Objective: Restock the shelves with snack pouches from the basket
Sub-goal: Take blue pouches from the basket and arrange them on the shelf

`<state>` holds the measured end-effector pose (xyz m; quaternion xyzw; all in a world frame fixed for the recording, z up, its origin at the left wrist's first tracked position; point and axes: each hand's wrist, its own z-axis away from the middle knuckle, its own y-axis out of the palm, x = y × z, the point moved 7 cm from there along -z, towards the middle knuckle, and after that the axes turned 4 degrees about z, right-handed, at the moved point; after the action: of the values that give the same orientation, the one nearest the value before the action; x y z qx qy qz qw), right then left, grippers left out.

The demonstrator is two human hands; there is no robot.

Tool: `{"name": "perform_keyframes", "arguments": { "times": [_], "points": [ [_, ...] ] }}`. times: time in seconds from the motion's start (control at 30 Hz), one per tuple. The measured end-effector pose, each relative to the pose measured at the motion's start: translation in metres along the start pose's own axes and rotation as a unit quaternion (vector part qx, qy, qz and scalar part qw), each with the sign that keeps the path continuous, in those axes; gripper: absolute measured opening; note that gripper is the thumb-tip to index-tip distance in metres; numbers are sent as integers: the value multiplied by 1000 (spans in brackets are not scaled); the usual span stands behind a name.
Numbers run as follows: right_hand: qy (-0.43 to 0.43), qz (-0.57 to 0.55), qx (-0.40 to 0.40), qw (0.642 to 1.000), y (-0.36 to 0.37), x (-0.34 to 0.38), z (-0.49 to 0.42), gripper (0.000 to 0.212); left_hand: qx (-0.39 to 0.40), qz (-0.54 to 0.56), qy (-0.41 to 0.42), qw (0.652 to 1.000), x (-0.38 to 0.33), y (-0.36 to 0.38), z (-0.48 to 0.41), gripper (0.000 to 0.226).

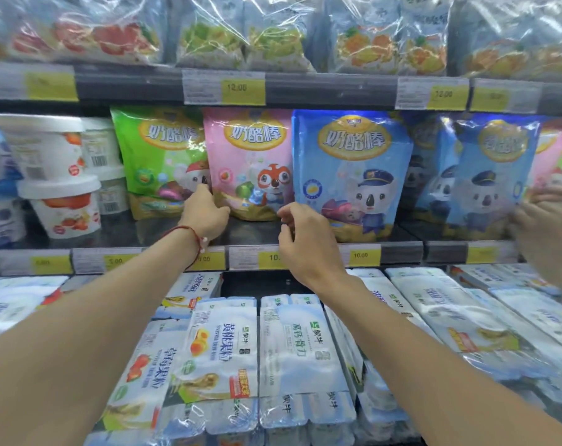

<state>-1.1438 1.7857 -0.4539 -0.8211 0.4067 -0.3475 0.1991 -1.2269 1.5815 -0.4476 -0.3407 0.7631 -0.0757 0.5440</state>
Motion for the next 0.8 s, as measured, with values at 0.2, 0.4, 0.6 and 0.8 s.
{"name": "perform_keyframes", "arguments": {
  "times": [0.2,0.4,0.6,0.8],
  "points": [
    [13,5,14,1000,0,2,0,26,-37,0,23,999,-7,-12,9,16],
    [64,24,86,994,2,6,-11,45,-44,10,-15,999,9,-28,8,7],
    [127,40,128,983,24,16,-32,31,-83,14,-26,996,24,-41,2,9],
    [185,5,73,980,37,1,-49,24,-100,48,-8,994,22,-44,5,8]
  ]
}}
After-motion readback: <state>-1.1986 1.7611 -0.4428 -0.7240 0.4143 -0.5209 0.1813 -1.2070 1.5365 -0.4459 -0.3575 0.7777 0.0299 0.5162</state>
